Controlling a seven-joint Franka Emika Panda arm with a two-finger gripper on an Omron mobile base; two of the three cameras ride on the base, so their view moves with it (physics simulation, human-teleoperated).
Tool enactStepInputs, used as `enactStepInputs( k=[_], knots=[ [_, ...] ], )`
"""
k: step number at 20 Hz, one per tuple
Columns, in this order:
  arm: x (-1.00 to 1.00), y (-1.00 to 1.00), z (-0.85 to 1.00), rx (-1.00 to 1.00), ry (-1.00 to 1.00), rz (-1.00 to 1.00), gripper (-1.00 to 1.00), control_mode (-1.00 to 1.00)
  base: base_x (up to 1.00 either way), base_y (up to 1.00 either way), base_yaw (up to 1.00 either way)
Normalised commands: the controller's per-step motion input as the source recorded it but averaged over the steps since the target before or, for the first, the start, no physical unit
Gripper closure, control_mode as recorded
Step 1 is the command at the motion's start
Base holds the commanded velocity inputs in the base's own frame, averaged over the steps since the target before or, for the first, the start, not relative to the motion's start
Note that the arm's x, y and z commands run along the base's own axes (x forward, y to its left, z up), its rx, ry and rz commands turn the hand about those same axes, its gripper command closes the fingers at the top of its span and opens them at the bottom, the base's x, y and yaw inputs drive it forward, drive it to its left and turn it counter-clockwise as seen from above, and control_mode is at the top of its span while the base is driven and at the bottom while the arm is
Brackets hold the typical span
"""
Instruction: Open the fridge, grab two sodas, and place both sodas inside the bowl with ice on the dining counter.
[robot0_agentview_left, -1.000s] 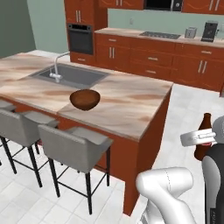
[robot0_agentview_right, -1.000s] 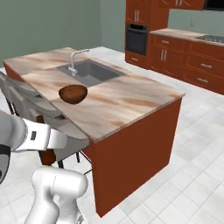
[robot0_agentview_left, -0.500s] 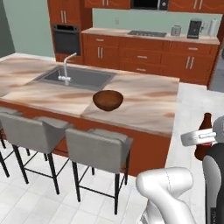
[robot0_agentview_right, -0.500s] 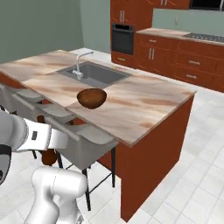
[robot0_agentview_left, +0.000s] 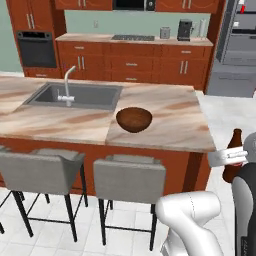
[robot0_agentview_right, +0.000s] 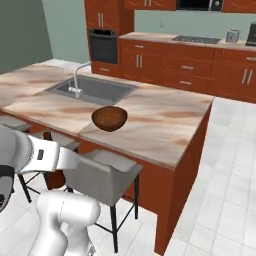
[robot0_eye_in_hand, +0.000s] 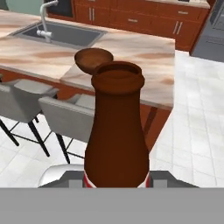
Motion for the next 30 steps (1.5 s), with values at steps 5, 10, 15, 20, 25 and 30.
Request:
enactStepInputs(
  k=[5,10,15,20,25,30],
  knots=[
    [0.0,0.0,0.0,0.0,0.0,0.0,1.0,1.0,0.46,0.74,-0.49],
    [0.0,0.0,0.0,0.0,0.0,0.0,1.0,1.0,0.55,0.83,-0.45],
    [0.2,0.06,0.0,0.0,0.0,-0.05,1.0,-1.0,0.67,0.5,-0.26],
    [1.0,0.06,0.0,0.0,0.04,-0.16,1.0,-1.0,0.0,0.0,0.0],
    [0.89,-0.02,0.0,0.0,0.11,-0.03,1.0,-1.0,0.0,0.0,0.0],
    [0.81,0.01,-0.04,0.0,0.21,0.0,1.0,-1.0,0.0,0.0,0.0]
  ],
)
